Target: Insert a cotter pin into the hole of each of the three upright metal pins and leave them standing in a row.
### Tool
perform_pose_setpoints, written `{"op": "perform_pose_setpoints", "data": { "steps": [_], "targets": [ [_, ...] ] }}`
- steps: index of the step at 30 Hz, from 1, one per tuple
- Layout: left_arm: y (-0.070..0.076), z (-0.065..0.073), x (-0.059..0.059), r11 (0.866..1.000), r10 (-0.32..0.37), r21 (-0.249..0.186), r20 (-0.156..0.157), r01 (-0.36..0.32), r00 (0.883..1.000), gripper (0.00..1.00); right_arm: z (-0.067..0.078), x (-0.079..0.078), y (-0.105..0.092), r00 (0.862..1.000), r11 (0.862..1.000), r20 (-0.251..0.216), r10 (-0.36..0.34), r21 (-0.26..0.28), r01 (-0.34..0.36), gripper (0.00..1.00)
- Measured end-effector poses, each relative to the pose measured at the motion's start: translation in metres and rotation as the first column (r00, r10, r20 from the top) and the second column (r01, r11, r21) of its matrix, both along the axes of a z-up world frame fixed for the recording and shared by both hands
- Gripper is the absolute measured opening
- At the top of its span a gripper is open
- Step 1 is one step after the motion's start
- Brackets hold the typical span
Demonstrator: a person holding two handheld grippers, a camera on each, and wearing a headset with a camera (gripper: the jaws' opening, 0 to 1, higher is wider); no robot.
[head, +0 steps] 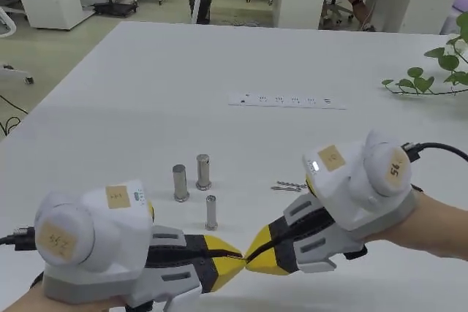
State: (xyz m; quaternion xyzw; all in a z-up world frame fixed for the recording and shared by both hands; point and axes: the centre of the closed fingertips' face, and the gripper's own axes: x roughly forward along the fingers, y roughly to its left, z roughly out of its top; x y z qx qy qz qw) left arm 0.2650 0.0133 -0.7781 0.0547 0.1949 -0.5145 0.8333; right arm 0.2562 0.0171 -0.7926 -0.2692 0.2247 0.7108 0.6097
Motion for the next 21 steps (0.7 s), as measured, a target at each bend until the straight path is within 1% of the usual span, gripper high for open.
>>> {"op": "perform_pose_setpoints", "data": {
  "steps": [4, 6, 9, 10, 14, 18, 21],
  "targets": [
    [0.003, -0.001, 0.003, 1.0, 0.018, 0.007, -0.004, -0.018, 1.0, 0.03, 0.003, 0.003, 0.001, 1.0, 1.0, 0.007, -0.01, -0.004, 0.01, 0.03],
    [0.004, -0.003, 0.003, 1.0, 0.022, 0.014, -0.01, -0.022, 1.0, 0.03, 0.004, 0.007, 0.002, 1.0, 1.0, 0.011, -0.024, -0.016, 0.024, 0.03],
    [0.006, -0.004, 0.004, 0.999, 0.037, 0.02, -0.002, -0.037, 0.999, 0.09, 0.004, 0.009, 0.002, 0.999, 0.999, 0.027, -0.024, -0.024, 0.025, 0.03],
    [0.007, -0.004, 0.006, 0.999, 0.051, 0.019, -0.001, -0.051, 0.999, 0.12, 0.004, 0.01, 0.002, 0.999, 0.999, 0.03, -0.026, -0.027, 0.027, 0.03],
    [0.013, -0.005, 0.012, 0.995, 0.096, 0.019, 0.009, -0.096, 0.995, 0.2, 0.003, 0.012, 0.002, 0.999, 0.999, 0.039, -0.031, -0.037, 0.033, 0.03],
    [0.022, -0.004, 0.021, 0.987, 0.158, 0.015, 0.029, -0.159, 0.987, 0.29, 0.002, 0.017, 0.0, 0.997, 0.997, 0.058, -0.049, -0.054, 0.052, 0.03],
    [0.029, -0.005, 0.027, 0.98, 0.199, 0.019, 0.035, -0.2, 0.979, 0.32, 0.001, 0.022, -0.001, 0.995, 0.995, 0.07, -0.065, -0.064, 0.07, 0.03]
  ]
}}
